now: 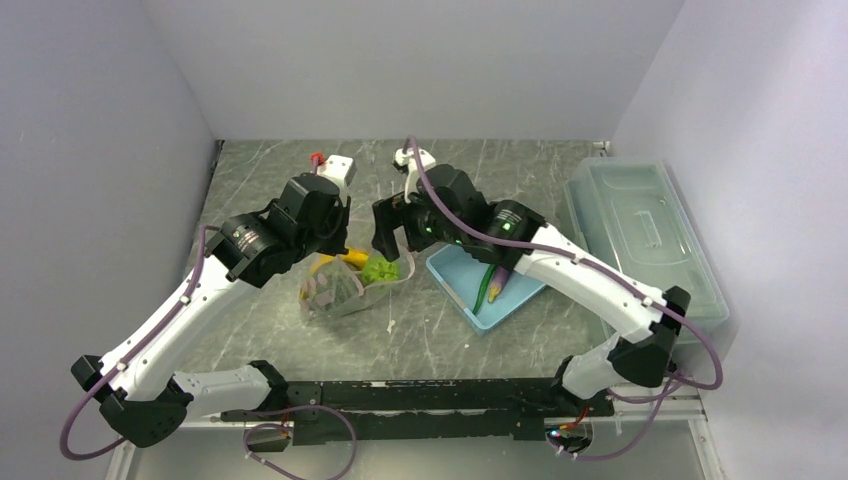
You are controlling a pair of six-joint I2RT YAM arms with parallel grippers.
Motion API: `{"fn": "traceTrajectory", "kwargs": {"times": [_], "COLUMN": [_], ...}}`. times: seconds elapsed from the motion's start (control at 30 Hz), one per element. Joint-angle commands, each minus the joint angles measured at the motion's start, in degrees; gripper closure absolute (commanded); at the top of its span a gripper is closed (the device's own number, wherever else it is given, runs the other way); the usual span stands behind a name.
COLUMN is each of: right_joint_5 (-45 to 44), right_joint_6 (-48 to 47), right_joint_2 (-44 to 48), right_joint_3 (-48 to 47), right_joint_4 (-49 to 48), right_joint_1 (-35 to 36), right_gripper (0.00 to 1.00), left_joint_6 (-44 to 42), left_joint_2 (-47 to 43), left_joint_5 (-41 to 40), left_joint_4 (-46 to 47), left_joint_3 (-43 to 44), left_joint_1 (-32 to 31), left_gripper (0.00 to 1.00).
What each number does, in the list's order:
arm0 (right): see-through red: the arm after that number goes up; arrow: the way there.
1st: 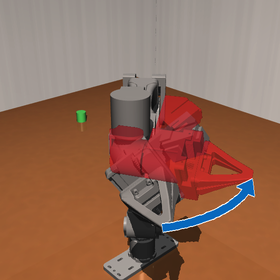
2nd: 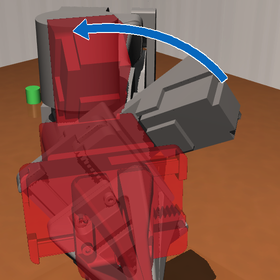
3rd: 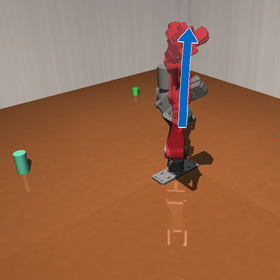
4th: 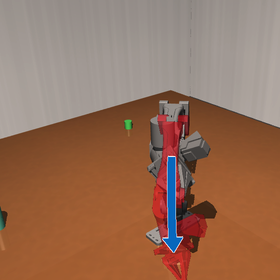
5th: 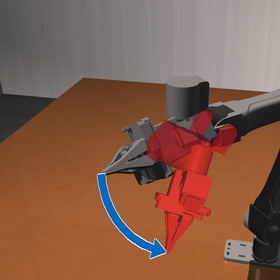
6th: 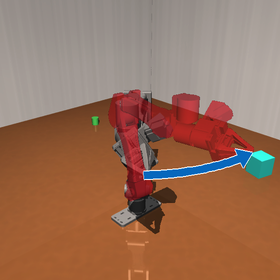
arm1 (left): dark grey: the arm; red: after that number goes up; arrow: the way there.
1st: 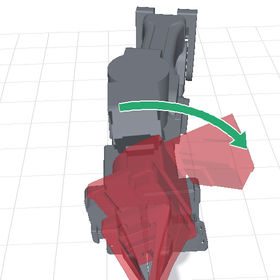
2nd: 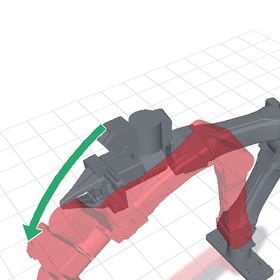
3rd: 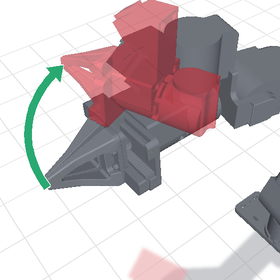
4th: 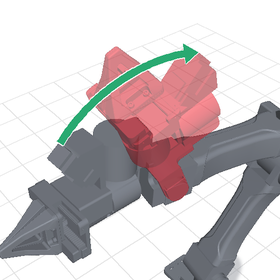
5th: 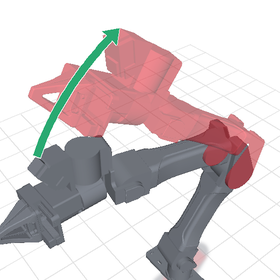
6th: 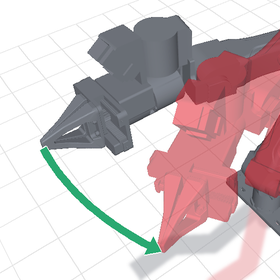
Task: Place the food in the zip-top bag and seal the zipper
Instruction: Place the fake vegetable in the zipper food storage bag, then adjust the zipper food storage bag at the center of the board.
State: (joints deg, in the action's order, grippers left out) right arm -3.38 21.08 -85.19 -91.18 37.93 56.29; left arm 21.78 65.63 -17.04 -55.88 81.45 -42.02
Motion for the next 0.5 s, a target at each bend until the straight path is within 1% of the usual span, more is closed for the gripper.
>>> {"fn": "traceTrajectory", "kwargs": {"times": [0.0,0.2,0.47], "right_joint_5": [-7.27,-7.5,-3.74], "right_joint_6": [-0.14,1.57,3.46], "right_joint_2": [3.76,3.17,-0.27], "right_joint_3": [0.74,3.25,4.71], "right_joint_4": [3.1,4.69,2.59], "right_joint_1": [-0.06,-0.38,-0.72], "right_gripper": [0.07,0.17,0.33], "left_joint_6": [0.76,0.81,1.25], "left_joint_2": [-1.25,-1.46,-1.7], "left_joint_5": [-1.42,-1.86,-1.34], "left_joint_4": [0.9,0.54,0.01], "left_joint_3": [1.25,1.67,1.88], "left_joint_1": [0.12,0.16,0.18], "left_gripper": [1.0,1.0,1.0]}}
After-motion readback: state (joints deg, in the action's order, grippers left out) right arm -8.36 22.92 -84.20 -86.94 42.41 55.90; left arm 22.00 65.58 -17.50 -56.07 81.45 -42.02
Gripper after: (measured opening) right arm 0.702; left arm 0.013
